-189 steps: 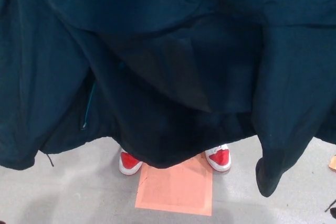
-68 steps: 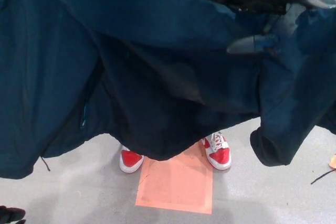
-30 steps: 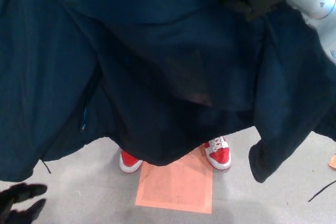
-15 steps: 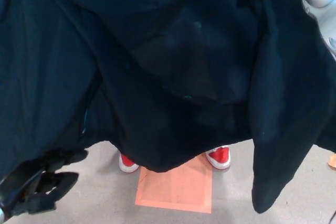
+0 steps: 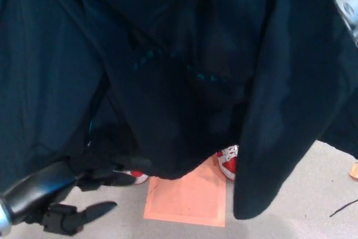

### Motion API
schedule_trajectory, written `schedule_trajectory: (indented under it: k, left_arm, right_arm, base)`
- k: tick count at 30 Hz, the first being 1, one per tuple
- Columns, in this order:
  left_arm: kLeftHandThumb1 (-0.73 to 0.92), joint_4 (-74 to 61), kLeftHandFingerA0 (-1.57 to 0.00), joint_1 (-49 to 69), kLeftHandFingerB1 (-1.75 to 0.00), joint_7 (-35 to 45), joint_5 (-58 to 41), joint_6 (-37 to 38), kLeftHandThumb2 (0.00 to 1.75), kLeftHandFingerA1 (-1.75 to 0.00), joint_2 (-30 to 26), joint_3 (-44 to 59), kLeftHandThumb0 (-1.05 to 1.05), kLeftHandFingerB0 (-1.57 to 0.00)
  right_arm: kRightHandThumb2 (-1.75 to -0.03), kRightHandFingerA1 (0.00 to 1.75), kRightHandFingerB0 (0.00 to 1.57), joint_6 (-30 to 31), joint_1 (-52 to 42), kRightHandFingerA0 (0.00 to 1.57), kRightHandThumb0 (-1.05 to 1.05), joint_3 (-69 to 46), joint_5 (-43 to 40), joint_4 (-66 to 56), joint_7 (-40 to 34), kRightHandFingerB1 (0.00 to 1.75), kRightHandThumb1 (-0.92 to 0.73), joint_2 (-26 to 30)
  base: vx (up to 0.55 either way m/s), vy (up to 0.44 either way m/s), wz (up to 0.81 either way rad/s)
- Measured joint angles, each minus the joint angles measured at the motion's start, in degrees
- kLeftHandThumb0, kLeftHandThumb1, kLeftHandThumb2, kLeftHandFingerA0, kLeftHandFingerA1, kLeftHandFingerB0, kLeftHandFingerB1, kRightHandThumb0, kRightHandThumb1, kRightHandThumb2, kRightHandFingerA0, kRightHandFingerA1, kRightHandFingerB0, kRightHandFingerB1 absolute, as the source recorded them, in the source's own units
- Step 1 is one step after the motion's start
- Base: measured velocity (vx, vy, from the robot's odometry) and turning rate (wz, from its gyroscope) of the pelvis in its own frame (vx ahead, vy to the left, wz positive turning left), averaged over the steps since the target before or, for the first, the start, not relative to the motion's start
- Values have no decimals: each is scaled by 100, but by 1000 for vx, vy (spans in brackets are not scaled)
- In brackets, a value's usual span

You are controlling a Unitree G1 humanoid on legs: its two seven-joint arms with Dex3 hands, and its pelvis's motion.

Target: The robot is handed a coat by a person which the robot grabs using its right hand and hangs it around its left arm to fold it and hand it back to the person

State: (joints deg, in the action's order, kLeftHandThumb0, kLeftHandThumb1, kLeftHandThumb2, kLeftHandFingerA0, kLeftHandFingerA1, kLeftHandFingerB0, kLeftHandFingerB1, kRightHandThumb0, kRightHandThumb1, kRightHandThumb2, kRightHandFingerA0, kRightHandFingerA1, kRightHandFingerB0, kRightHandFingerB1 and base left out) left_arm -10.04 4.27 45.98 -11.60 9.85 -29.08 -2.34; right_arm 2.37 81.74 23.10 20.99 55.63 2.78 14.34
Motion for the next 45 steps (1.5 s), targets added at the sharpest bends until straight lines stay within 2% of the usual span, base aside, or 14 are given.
schedule_trajectory:
  k: [1, 2, 7, 10, 12, 13, 15, 18, 19, 20, 24, 42, 43, 45]
  left_arm:
    - [89, -94, -30, 13, -33, 47, -55, -42, 66, -41, -35, -24, -75, -15]
    - [73, -253, -22, 28, -43, 127, -144, -115, 98, -48, -88, -70, -79, -11]
    - [73, -905, -22, 23, -43, 595, -663, -580, 98, -48, -403, -407, -76, -12]
    - [71, -978, -23, -137, -42, 838, -866, -816, 96, -48, -469, -668, -75, -12]
    - [69, -969, -21, -310, -41, 947, -947, -986, 94, -46, -467, -864, -77, -11]
    - [69, -944, -22, -464, -42, 986, -952, -1092, 94, -47, -452, -1016, -78, -11]
    - [68, -894, -22, -748, -42, 1024, -946, -1276, 92, -47, -404, -1269, -77, -12]
    - [67, -752, -22, -1078, -42, 1027, -923, -1501, 90, -46, -241, -1572, -77, -13]
    - [68, -690, -22, -1200, -42, 1012, -899, -1592, 90, -46, -182, -1684, -77, -13]
    - [68, -636, -21, -1296, -41, 1001, -877, -1661, 90, -46, -132, -1770, -77, -13]
    - [82, -274, -26, -1735, -32, 933, -671, -1938, 64, -39, 148, -2162, -72, -17]
    - [82, 1051, -25, -3298, -33, 563, 53, -2487, 64, -40, 1431, -2783, -76, -19]
    - [49, 1077, -3, -3328, -48, 547, 91, -2503, 107, -50, 1484, -2809, -38, -1]
    - [50, 1114, -2, -3393, -48, 514, 185, -2504, 107, -50, 1574, -2891, -39, 0]
  right_arm:
    - [-70, 164, 74, -21, 50, 82, -37, -10, 5, 70, -39, 133, -83, -24]
    - [-70, 163, 79, -56, 143, 84, -38, -25, 17, 194, -103, 128, -82, -66]
    - [-64, 125, 85, -282, 591, 94, -37, -129, 117, 780, -503, 100, -82, -273]
    - [-69, 157, 72, -410, 821, 80, -36, -159, 169, 987, -708, 125, -81, -357]
    - [-106, 118, 84, -481, 938, 102, -33, -183, 194, 1079, -811, 101, -66, -421]
    - [-68, 143, 79, -501, 993, 87, -37, -201, 209, 1135, -860, 113, -83, -475]
    - [-68, 142, 82, -546, 1079, 89, -38, -249, 220, 1202, -922, 108, -81, -578]
    - [-65, 92, 89, -614, 1184, 93, -40, -343, 223, 1286, -1027, 70, -87, -707]
    - [-110, 97, 87, -609, 1226, 95, -31, -357, 228, 1310, -1074, 84, -67, -752]
    - [-68, 139, 85, -604, 1262, 91, -38, -365, 234, 1325, -1109, 104, -83, -782]
    - [-71, 153, 81, -622, 1421, 90, -41, -447, 277, 1353, -1355, 128, -85, -896]
    - [-66, 73, 103, -762, 1547, 113, -40, -971, 273, 1433, -1707, 65, -82, -1066]
    - [-69, 146, 84, -764, 1549, 93, -39, -988, 273, 1454, -1709, 114, -82, -1089]
    - [-68, 136, 84, -764, 1557, 94, -39, -1018, 269, 1494, -1712, 101, -80, -1159]
  base:
    - [0, 0, 0]
    - [0, 0, 0]
    - [0, 0, 0]
    - [0, 0, 0]
    - [0, 0, 0]
    - [0, 0, 0]
    - [0, 0, 0]
    - [0, 0, 0]
    - [0, 0, 0]
    - [0, 0, 0]
    - [0, 0, 0]
    - [0, 0, 0]
    - [0, 0, 0]
    - [0, 0, 0]
